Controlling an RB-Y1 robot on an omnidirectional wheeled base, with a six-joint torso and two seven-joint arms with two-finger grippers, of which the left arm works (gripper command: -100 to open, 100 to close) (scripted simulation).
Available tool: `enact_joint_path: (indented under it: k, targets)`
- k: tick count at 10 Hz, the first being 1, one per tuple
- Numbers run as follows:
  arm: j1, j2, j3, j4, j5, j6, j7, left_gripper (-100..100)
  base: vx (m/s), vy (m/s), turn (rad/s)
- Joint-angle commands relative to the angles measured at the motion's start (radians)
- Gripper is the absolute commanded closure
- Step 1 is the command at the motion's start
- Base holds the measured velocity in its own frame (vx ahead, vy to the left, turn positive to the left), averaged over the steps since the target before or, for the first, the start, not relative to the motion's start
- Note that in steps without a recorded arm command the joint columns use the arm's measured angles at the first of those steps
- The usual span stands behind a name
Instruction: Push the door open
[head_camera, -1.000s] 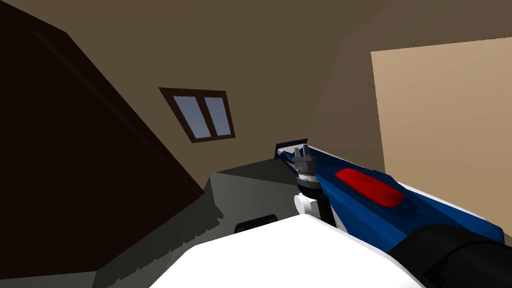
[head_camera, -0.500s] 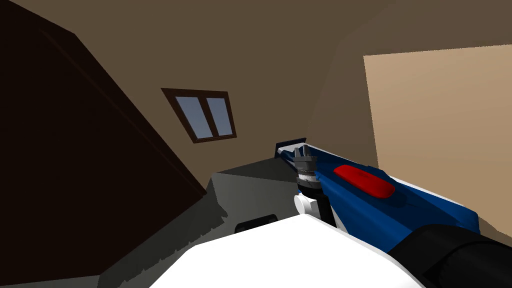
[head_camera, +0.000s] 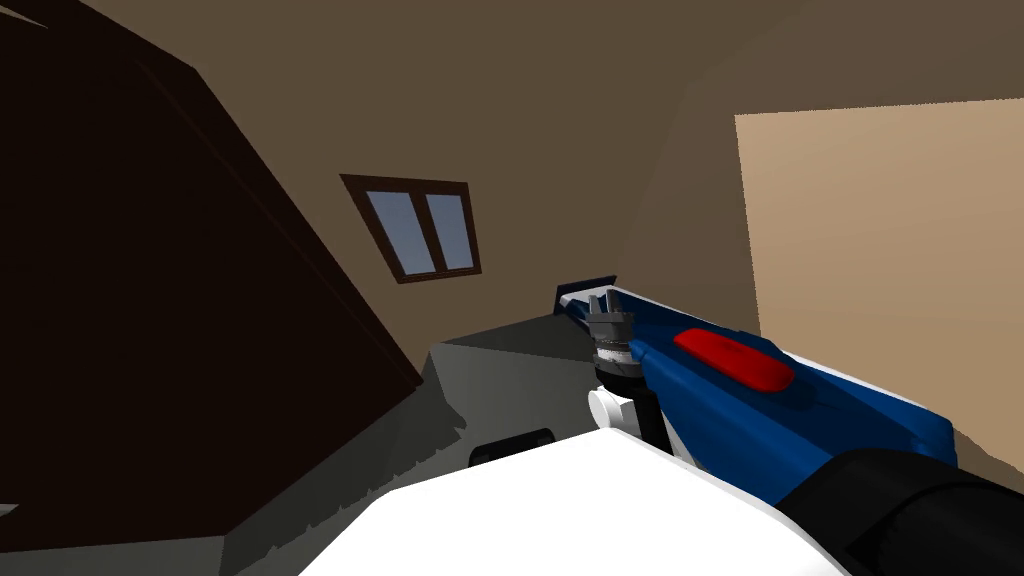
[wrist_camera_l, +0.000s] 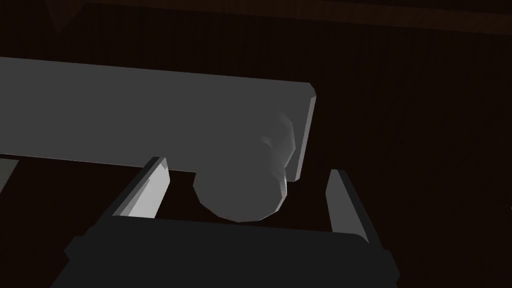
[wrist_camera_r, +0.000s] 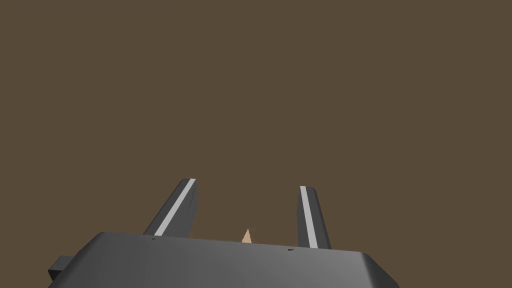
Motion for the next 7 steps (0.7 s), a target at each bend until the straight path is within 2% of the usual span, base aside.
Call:
enact_joint_path:
  k: [1,2,7]
  targets:
    - [0.0,0.0,0.0,0.0,0.0,0.0,0.0,-100,-0.023,0.083,-0.01]
    - [0.0,0.0,0.0,0.0,0.0,0.0,0.0,100,0.004,-0.01,0.001]
    - [0.0,0.0,0.0,0.0,0.0,0.0,0.0,100,0.003,-0.007,0.003]
